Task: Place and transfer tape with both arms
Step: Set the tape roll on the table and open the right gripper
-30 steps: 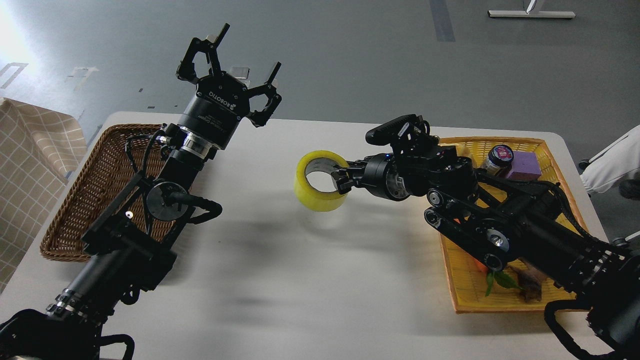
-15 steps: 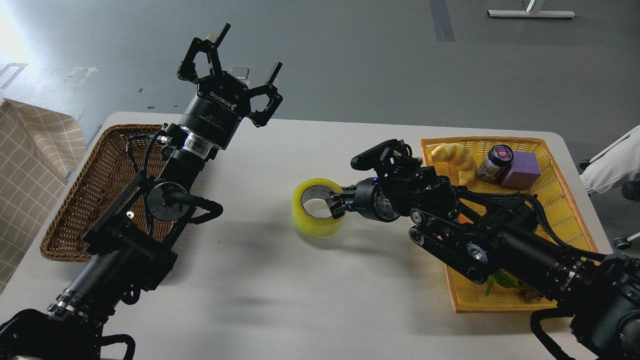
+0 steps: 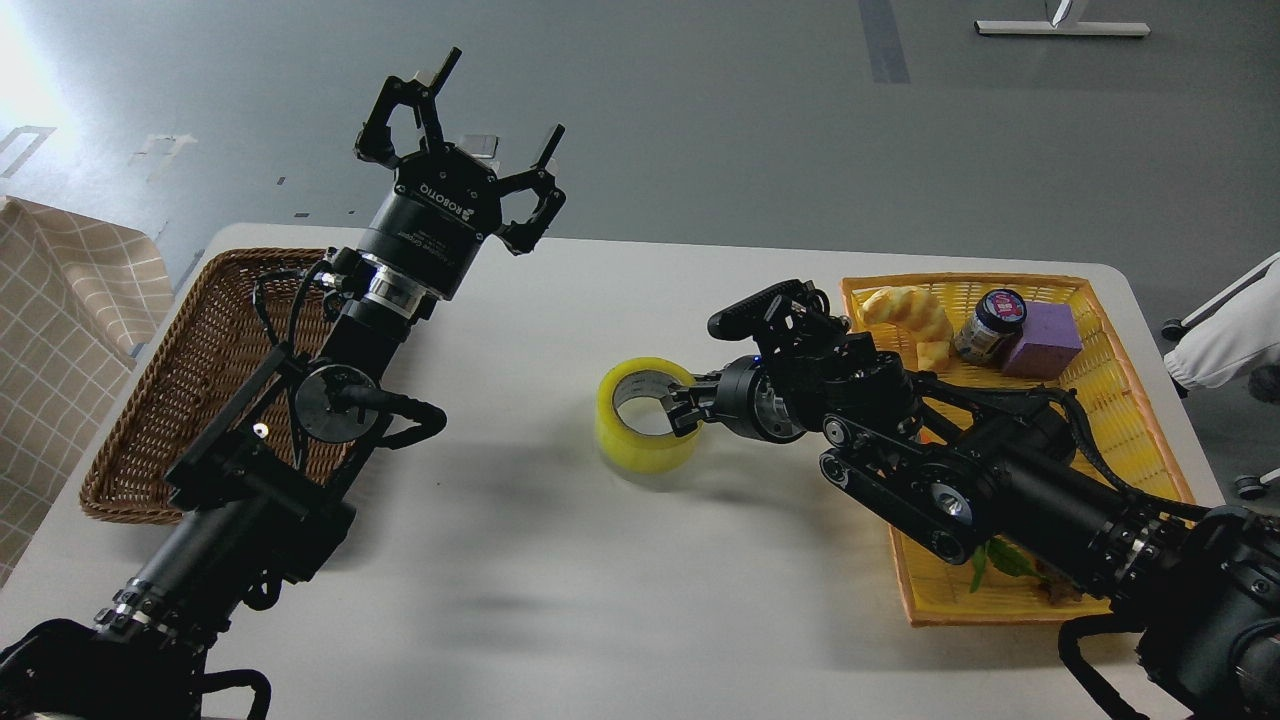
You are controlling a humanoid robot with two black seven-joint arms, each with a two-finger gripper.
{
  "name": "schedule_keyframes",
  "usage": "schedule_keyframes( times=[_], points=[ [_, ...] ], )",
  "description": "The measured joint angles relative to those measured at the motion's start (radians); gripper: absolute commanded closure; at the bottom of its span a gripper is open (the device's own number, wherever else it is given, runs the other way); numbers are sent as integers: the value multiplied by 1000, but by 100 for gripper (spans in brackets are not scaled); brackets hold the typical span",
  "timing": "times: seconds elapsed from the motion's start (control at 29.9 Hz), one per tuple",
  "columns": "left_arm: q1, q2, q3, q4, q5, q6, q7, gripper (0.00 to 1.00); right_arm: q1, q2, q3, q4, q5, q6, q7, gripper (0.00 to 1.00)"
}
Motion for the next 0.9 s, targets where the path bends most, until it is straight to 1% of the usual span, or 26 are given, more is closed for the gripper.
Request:
schedule_keyframes(
  times=[0.03, 0.2, 0.27, 0.3, 0.33, 0.37, 0.43, 0.47, 0.5, 0.53, 0.57, 0.67, 0.8, 0.87, 0.9],
  points=[
    [0, -1, 0, 0, 0, 0, 0, 2, 0, 0, 0, -3, 0, 0, 0, 88],
    [2, -4, 1, 0, 0, 0, 0, 2, 0, 0, 0, -6, 0, 0, 0, 86],
    [2, -4, 1, 0, 0, 0, 0, 2, -1, 0, 1, -7, 1, 0, 0, 83],
    [2, -4, 2, 0, 0, 0, 0, 2, -1, 0, 1, -7, 1, 0, 0, 79],
    [2, -4, 2, 0, 0, 0, 0, 2, -1, 0, 1, -7, 1, 0, 0, 73],
    [2, -4, 2, 0, 0, 0, 0, 2, -1, 0, 1, -7, 2, 0, 0, 70],
    [0, -4, 2, 0, 0, 0, 0, 2, -1, 0, 1, -7, 3, 0, 1, 60],
    [-1, -4, 2, 0, 0, 0, 0, 2, -1, 0, 1, -7, 4, 0, 1, 57],
    [-1, -4, 2, 0, 0, 0, 0, 2, -1, 0, 1, -7, 5, 0, 1, 48],
    [-1, -4, 2, 0, 0, 0, 0, 2, -1, 0, 1, -6, 6, 0, 2, 45],
    [-1, -3, 2, 0, 0, 0, 0, 2, -1, 0, 1, -5, 6, 0, 2, 42],
    [-1, -3, 2, 0, 0, 0, 0, 2, -2, 0, 1, -4, 6, 0, 2, 41],
    [-2, -2, 2, 0, 0, 0, 0, 2, -3, 0, 1, -3, 7, 0, 2, 26],
    [-2, -2, 2, 0, 0, 0, 0, 2, -4, 0, 3, 1, 9, 0, 2, 21],
    [-2, -2, 2, 0, 0, 0, 0, 2, -4, 0, 5, 5, 10, 0, 3, 16]
  ],
)
